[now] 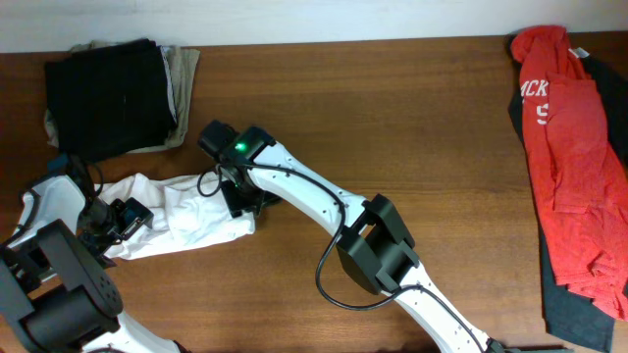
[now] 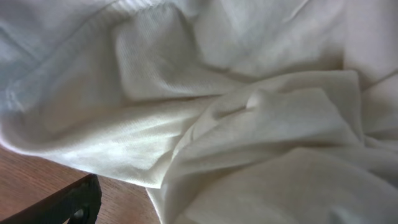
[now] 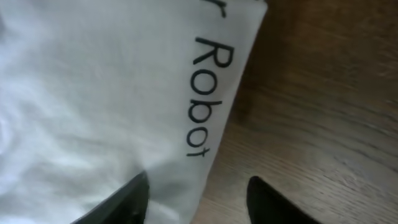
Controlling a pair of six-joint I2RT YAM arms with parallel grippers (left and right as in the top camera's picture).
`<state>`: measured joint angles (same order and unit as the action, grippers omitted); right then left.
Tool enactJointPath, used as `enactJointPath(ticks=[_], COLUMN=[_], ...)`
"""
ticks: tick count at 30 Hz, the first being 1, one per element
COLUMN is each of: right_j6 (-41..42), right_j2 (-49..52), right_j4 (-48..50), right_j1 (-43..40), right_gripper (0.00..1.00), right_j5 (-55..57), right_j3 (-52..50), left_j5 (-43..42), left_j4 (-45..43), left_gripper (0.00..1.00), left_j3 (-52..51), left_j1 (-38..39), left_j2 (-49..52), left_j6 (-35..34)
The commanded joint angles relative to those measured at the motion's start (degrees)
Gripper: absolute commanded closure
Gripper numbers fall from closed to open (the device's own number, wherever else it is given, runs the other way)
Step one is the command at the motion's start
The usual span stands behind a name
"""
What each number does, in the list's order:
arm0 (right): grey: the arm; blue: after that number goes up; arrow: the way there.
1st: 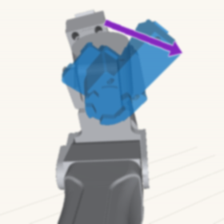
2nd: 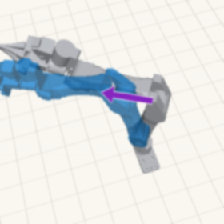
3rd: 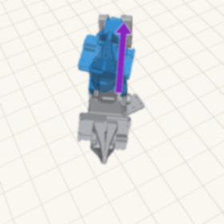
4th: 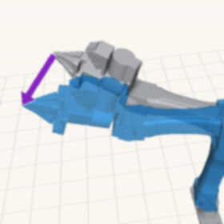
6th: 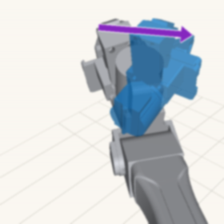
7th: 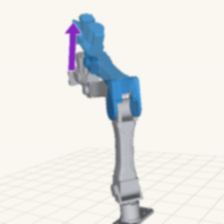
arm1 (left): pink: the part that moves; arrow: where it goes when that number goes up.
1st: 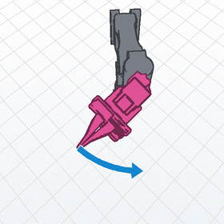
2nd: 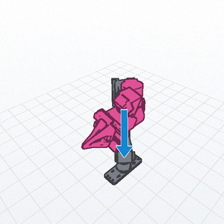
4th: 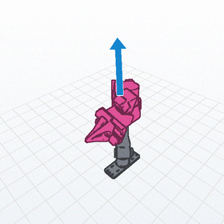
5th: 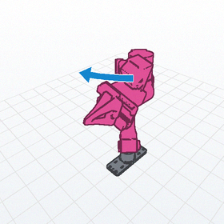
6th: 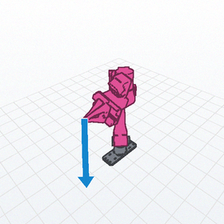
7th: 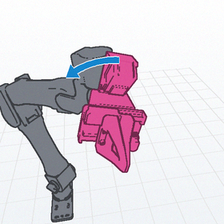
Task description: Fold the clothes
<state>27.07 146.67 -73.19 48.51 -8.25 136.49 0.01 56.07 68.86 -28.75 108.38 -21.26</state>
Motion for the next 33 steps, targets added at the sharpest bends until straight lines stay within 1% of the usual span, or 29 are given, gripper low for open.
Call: enactJointPath(ticks=[1, 3, 7, 9, 10, 11, 12, 13, 14, 15, 17, 18, 19, 21, 23, 25, 28, 30, 31, 33], right_j6=[0.48, 0.46, 0.46, 0.46, 0.46, 0.46, 0.48, 0.48, 0.48, 0.52, 2.58, 3.52, 3.50, 4.57, 6.71, 6.73, 8.63, 8.63, 8.66, 11.23], right_j2=[2.62, 3.08, 3.10, 3.34, 3.58, 3.76, 3.93, 4.11, 4.17, 4.20, 4.20, 4.17, 4.15, 4.13, 4.04, 3.89, 3.45, 2.89, 2.80, 2.43], right_j4=[0.02, 0.15, 0.83, 1.33, 1.55, 1.64, 1.62, 1.62, 1.51, 1.42, 0.26, -0.87, -2.01, -4.92, -8.39, -11.28, -15.26, -16.41, -16.87, -19.32], right_j1=[0.94, 1.09, 1.36, 1.90, 2.27, 2.49, 2.54, 2.51, 2.23, 2.05, 1.11, 0.09, -1.27, -4.94, -9.20, -12.94, -17.84, -21.97, -22.82, -24.30], right_gripper=[0.49, 0.53, 0.53, 0.39, 0.39, 0.44, 0.57, 0.68, 0.87, 0.96, 0.96, 0.96, 0.96, 0.96, 0.96, 0.96, 0.96, 0.96, 0.96, 0.96], right_j5=[-1.05, -2.80, -3.41, -4.02, -4.00, -3.96, -3.96, -3.96, -3.65, -3.08, -0.09, 1.44, 1.66, 2.16, 5.46, 6.82, 9.20, 9.18, 9.16, 9.38], right_j3=[-0.35, -0.48, -0.55, -0.55, -0.55, -0.57, -0.57, -0.57, -0.57, -0.57, -0.57, -0.57, -0.57, -0.57, -0.57, -0.57, -0.57, -0.57, -0.57, -0.57], left_j5=[-0.68, -0.68, -0.70, -0.70, -0.70, -0.70, -0.70, -0.70, -0.72, -0.76, -2.25, -4.52, -7.08, -10.36, -12.35, -15.54, -15.76, -15.76, -15.72, -15.72], left_j4=[-0.09, -0.11, -0.11, -0.09, -0.09, -0.09, -0.09, -0.09, -0.07, -0.04, 0.15, 0.61, 0.52, 0.42, -0.15, -1.62, -2.73, -3.13, -3.13, -3.30], left_gripper=[0.01, 0.01, 0.01, 0.01, 0.01, 0.01, 0.01, 0.01, 0.01, 0.01, 0.01, 0.01, 0.01, 0.01, 0.01, 0.01, 0.01, 0.01, 0.01, 0.01], left_j3=[-0.52, -0.52, -0.52, -0.52, -0.52, -0.52, -0.52, -0.52, -0.52, -0.52, -0.52, -0.52, -0.52, -0.52, -0.44, -0.28, 1.07, 3.72, 4.68, 6.27], left_j1=[-0.17, -0.17, -0.17, -0.17, -0.17, -0.17, -0.17, -0.17, -0.17, -0.17, -0.17, -0.17, -0.17, 0.22, 1.75, 4.76, 10.99, 17.55, 19.15, 21.18], left_j2=[-0.39, -0.39, -0.39, -0.39, -0.39, -0.39, -0.39, -0.39, -0.39, -0.39, -0.39, -0.39, -0.39, -0.42, -0.42, -0.76, -2.38, -4.68, -5.05, -5.22], left_j6=[-0.61, -0.61, -0.61, -0.61, -0.63, -0.61, -0.61, -0.61, -0.61, -0.61, -0.59, -0.07, 2.08, 3.58, 4.76, 8.20, 10.29, 10.64, 10.64, 10.40])
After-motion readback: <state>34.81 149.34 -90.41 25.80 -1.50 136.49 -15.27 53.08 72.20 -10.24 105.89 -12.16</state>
